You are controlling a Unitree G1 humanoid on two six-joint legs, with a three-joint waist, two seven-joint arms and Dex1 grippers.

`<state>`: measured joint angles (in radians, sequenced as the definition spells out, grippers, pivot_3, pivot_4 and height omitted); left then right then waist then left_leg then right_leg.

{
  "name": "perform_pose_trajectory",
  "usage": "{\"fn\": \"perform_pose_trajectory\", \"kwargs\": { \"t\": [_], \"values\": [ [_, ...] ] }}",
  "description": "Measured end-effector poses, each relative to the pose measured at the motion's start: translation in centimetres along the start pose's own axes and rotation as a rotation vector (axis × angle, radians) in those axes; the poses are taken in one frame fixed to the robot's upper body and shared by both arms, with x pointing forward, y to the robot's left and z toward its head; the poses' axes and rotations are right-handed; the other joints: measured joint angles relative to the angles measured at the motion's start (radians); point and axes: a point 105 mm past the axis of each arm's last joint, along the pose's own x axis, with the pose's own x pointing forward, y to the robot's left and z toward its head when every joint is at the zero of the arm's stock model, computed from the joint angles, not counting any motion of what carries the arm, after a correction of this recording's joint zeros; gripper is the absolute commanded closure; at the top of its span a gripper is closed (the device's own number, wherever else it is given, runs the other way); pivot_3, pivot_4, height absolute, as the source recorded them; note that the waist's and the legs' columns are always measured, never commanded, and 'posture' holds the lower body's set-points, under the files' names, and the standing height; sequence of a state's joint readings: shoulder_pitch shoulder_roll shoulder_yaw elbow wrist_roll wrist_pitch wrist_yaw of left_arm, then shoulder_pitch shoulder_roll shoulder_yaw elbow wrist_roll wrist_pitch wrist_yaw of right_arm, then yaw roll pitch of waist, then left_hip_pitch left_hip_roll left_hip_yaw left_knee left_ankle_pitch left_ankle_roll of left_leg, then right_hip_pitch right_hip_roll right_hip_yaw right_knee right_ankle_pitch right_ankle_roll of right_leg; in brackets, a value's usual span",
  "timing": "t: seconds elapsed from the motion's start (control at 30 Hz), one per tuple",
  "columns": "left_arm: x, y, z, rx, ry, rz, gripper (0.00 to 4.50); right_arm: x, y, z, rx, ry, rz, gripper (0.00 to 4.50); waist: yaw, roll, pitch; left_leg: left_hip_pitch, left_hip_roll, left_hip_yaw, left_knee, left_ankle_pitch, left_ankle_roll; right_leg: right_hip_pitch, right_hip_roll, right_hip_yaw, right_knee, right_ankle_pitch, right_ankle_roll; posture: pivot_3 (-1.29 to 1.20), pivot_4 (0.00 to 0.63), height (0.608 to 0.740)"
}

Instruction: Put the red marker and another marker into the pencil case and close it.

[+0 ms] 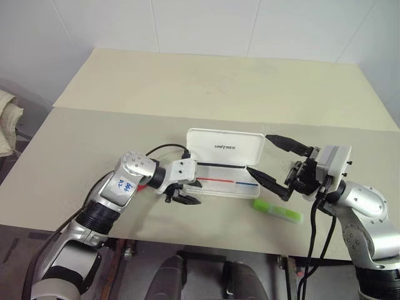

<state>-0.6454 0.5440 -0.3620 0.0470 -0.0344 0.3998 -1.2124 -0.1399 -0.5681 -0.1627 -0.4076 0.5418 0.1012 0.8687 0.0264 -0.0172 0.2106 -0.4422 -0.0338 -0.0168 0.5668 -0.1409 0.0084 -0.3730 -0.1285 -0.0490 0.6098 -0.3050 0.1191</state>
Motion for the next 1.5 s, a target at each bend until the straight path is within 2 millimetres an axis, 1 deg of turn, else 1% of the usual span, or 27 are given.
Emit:
{"fn": "perform_pose_trajectory", "kwargs": {
  "t": [0.1,0.17,0.3,0.37,0.47,0.53,0.6,0.67,0.87,1.13,1.27,1.5],
  "values": [
    [-0.1,0.0,0.5,-0.036,-0.034,0.007,0.13,0.1,0.0,-0.1,0.004,0.001,0.009,0.0,0.0,0.0,0.0,0.0,0.0,0.0,0.0,0.0,0.0,0.0,0.0,0.0,0.0,0.0,0.0,0.0,0.15,0.74],
    [-0.6,0.1,1.4,-0.054,-0.085,0.02,0.13,0.4,0.1,-0.1,0.008,-0.002,0.023,0.0,-0.001,0.0,0.0,0.0,0.001,0.0,0.0,0.0,0.0,0.0,0.0,0.0,0.0,0.0,0.0,0.0,0.15,0.74],
    [-1.8,0.2,2.8,-0.039,-0.166,0.024,0.13,0.9,0.4,-0.3,0.02,-0.007,0.056,0.0,-0.003,0.0,0.0,0.0,0.001,0.0,0.0,0.0,0.0,-0.001,0.0,0.0,0.0,0.0,0.0,0.0,0.15,0.74],
    [-2.6,0.3,3.2,-0.041,-0.21,0.035,0.13,1.0,0.2,-0.6,0.031,-0.006,0.059,0.0,-0.003,0.0,0.0,0.0,0.001,0.0,0.0,0.0,0.0,-0.001,0.001,0.0,0.0,0.0,0.0,0.0,0.15,0.74],
    [-3.8,0.0,2.9,-0.041,-0.219,0.05,0.13,1.2,0.0,-0.8,0.041,-0.007,0.064,0.0,-0.005,0.0,0.0,0.0,0.001,0.001,0.0,0.0,0.0,-0.001,0.001,0.0,0.0,0.0,0.0,0.0,0.15,0.74],
    [-4.3,-0.3,2.4,-0.054,-0.217,0.054,0.13,1.3,-0.2,-0.9,0.047,-0.011,0.064,0.0,-0.003,0.0,0.0,0.0,0.001,0.001,0.0,0.0,0.0,-0.001,0.004,0.0,0.0,0.0,0.0,0.0,0.15,0.74],
    [-4.5,-0.6,1.8,-0.079,-0.22,0.056,0.13,1.4,-0.2,-0.9,0.049,-0.014,0.069,0.0,-0.003,0.0,0.0,0.0,0.001,0.001,0.0,0.0,0.0,-0.001,0.003,0.001,0.0,0.0,0.0,0.0,0.15,0.74],
    [-4.5,-0.9,1.1,-0.102,-0.214,0.061,0.13,1.5,0.0,-0.9,0.049,-0.017,0.082,0.0,-0.003,0.0,0.0,0.0,0.001,0.001,0.0,0.0,0.0,-0.001,0.001,0.001,0.0,0.0,0.0,0.0,0.15,0.74],
    [-4.0,-1.5,0.0,-0.118,-0.213,0.049,0.13,1.7,-0.1,-0.7,0.043,-0.022,0.093,0.0,-0.002,0.0,0.0,-0.001,0.001,0.001,-0.001,-0.001,0.0,-0.002,-0.001,0.001,-0.001,0.0,0.0,0.0,0.15,0.74],
    [-2.5,-2.4,-0.1,-0.098,-0.239,0.005,0.13,1.6,0.0,-0.9,0.048,-0.018,0.092,0.0,-0.001,0.0,0.0,-0.001,0.001,0.001,-0.002,-0.001,0.0,-0.002,-0.001,0.001,-0.001,0.0,0.0,0.0,0.15,0.74],
    [-2.3,-2.3,-0.5,-0.106,-0.242,0.006,0.13,1.5,0.0,-1.0,0.051,-0.014,0.089,0.0,-0.003,0.0,0.0,0.0,0.001,0.002,-0.002,-0.001,0.0,-0.002,-0.001,0.001,-0.001,0.0,0.0,0.0,0.15,0.74],
    [-2.5,-2.1,-0.3,-0.092,-0.267,0.023,0.13,1.5,0.0,-1.0,0.051,-0.014,0.088,0.0,-0.002,0.0,0.0,0.0,0.001,0.002,-0.002,-0.001,0.0,-0.002,-0.001,0.001,-0.002,0.0,0.0,0.0,0.15,0.74]
  ]
}}
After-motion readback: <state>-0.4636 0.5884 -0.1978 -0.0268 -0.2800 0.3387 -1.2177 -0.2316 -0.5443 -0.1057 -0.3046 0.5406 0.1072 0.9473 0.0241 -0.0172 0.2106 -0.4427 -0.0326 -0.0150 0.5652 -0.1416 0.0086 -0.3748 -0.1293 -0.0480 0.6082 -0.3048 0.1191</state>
